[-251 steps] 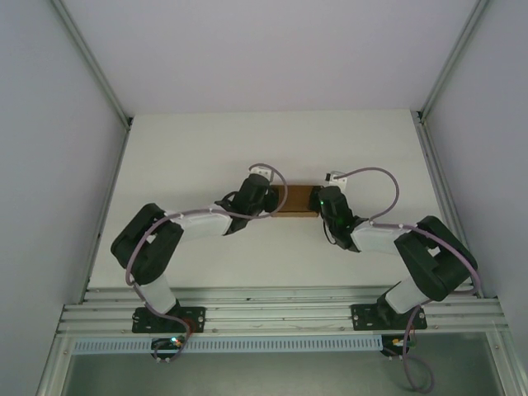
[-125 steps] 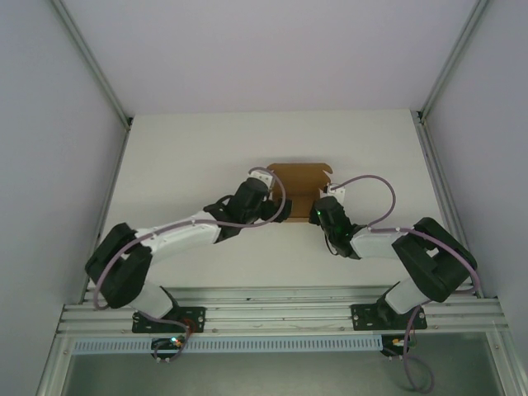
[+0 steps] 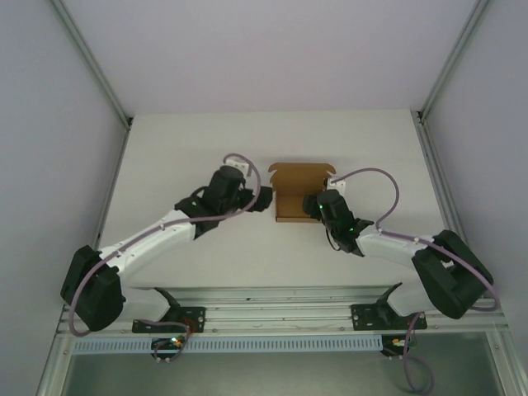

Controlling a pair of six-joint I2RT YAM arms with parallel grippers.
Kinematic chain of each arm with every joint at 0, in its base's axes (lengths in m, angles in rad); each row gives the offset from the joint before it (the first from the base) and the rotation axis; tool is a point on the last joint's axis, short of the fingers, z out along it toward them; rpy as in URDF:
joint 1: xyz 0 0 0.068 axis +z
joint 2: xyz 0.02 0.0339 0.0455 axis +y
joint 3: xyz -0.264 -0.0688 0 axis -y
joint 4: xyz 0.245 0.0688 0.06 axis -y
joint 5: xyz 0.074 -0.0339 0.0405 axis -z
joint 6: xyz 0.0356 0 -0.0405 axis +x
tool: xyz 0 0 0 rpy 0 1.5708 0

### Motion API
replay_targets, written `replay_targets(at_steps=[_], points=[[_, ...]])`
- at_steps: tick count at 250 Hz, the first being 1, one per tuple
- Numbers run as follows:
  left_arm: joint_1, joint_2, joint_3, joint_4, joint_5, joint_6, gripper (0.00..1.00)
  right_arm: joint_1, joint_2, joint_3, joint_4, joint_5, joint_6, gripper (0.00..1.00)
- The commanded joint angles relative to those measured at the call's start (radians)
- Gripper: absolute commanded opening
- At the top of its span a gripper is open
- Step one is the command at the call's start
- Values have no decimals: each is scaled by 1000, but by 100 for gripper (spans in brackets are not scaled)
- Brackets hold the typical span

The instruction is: Assemble paper box

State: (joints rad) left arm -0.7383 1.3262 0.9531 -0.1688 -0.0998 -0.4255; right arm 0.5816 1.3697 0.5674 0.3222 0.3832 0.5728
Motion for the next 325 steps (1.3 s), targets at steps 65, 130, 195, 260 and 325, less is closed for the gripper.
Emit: replay_targets(at_steps=[65, 130, 195, 260, 325], points=[[240, 133, 300, -232, 228, -43, 100, -16, -290, 109, -359, 12, -72, 92], [284, 270, 388, -236, 571, 155, 100, -216, -318, 300, -594, -320, -362, 93], [181, 464, 661, -531, 579, 506, 95, -286, -92, 515, -843, -510, -609, 79], [123, 699, 947, -779, 429, 626, 80, -343, 85, 626, -882, -591, -715, 78], [104, 739, 1015, -813, 423, 646, 57, -374, 208, 715, -955, -617, -750, 52]])
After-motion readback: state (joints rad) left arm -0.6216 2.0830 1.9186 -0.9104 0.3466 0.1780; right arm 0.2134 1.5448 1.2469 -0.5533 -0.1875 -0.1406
